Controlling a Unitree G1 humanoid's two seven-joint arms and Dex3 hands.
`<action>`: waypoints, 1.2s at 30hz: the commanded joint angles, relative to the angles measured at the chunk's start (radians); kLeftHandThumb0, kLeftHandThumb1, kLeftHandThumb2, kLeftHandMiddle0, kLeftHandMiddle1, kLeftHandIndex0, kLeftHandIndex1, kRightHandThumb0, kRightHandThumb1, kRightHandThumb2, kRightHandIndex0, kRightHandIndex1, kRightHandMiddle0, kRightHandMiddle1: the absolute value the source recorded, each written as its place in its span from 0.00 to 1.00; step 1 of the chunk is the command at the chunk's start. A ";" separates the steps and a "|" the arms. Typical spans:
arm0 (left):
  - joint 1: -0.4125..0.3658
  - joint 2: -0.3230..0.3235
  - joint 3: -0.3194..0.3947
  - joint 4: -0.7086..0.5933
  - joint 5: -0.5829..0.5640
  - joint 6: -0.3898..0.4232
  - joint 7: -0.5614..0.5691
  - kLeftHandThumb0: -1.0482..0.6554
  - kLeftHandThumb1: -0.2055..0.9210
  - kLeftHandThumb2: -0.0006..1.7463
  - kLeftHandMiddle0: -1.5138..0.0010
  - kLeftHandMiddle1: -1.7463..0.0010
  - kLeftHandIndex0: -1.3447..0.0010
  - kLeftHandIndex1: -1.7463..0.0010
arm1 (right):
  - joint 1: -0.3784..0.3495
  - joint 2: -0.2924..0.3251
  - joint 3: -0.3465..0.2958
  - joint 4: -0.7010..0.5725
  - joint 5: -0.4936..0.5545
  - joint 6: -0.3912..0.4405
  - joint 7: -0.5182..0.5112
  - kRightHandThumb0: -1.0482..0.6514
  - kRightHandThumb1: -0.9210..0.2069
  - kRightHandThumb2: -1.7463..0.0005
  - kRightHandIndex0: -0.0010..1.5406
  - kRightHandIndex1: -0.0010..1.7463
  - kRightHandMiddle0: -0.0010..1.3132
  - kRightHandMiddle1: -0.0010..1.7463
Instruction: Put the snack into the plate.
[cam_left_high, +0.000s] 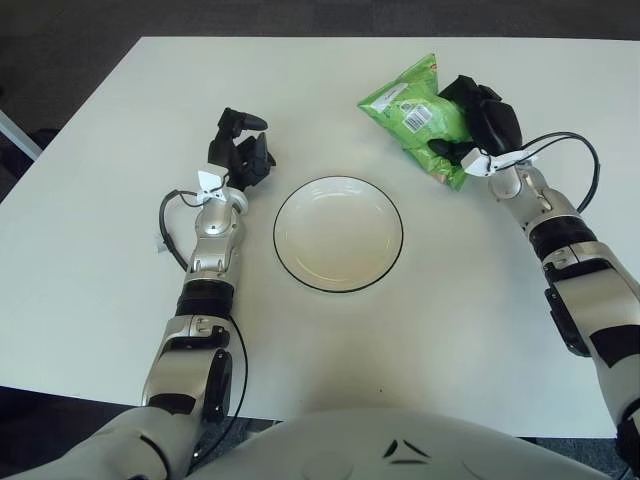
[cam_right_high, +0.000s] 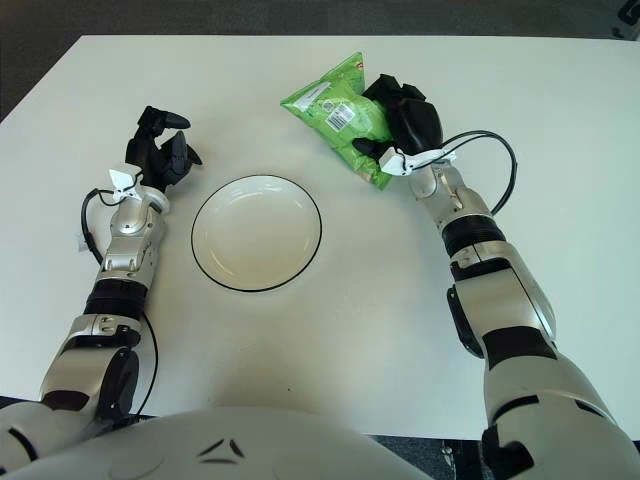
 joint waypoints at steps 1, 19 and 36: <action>0.104 -0.035 -0.008 0.061 0.006 -0.013 0.000 0.40 0.85 0.42 0.45 0.00 0.77 0.00 | 0.052 0.008 -0.028 -0.019 0.035 -0.027 0.030 0.62 0.52 0.26 0.36 1.00 0.34 0.98; 0.095 -0.028 -0.005 0.079 -0.002 -0.022 -0.006 0.40 0.85 0.42 0.45 0.00 0.77 0.00 | 0.038 0.001 -0.100 -0.196 0.030 -0.151 0.007 0.62 0.54 0.24 0.37 1.00 0.34 0.99; 0.085 -0.025 -0.003 0.103 -0.001 -0.039 -0.005 0.40 0.85 0.42 0.45 0.00 0.77 0.00 | 0.057 0.069 -0.164 -0.487 0.215 -0.037 0.322 0.82 0.38 0.38 0.30 1.00 0.39 1.00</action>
